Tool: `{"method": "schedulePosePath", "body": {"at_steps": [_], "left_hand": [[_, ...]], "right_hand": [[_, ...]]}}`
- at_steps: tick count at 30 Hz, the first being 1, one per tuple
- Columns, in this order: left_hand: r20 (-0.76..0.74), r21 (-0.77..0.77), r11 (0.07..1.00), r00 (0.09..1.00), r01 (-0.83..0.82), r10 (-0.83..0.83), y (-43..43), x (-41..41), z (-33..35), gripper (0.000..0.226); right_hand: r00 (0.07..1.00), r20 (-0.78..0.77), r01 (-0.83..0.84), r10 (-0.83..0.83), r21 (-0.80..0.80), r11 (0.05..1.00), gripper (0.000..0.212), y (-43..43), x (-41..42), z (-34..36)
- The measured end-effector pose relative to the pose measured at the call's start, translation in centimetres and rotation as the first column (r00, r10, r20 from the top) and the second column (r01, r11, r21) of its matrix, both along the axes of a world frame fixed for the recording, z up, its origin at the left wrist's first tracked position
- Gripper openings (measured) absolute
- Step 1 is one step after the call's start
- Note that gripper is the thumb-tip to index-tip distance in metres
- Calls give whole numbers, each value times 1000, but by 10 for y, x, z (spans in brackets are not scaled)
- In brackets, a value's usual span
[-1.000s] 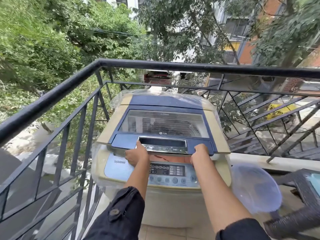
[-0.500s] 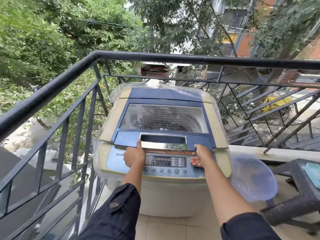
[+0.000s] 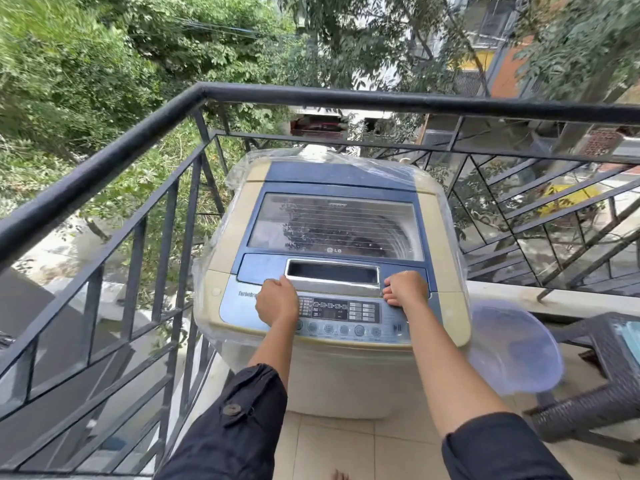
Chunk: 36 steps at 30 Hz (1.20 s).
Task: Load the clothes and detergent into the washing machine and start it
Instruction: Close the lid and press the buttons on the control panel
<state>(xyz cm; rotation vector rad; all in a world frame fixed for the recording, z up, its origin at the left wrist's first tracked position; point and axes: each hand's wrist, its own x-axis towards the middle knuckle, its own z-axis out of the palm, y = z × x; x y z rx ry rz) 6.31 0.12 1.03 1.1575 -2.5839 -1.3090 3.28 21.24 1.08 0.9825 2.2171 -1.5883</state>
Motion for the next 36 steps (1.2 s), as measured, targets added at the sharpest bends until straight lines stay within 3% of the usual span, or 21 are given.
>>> {"method": "schedulePosePath", "body": {"at_steps": [8,14,18,27,32,36], "left_hand": [[-257,-167,984,961,61,-103,2,0,-6,38],[-251,-264,957,950,119,-187,-2,7,-10,29],[-342,-254,960,917,120,-206,-4,17,-15,25],[-317,-346,908,882,234,-348,-11,25,-40,29],[-345,-332,919,879,214,-329,-15,26,-41,28],[-326,-358,919,900,165,-288,-16,20,-41,26]], "right_hand": [[953,-300,111,-32,250,962,30,-17,26,-9],[916,-394,200,-69,301,932,28,-27,43,-9],[877,-470,292,-100,357,887,33,-33,62,-14],[771,-572,489,-280,251,835,52,-47,101,-31],[724,-596,543,-346,184,819,58,-50,107,-36],[699,-637,567,-324,217,795,57,-58,107,-42]]}}
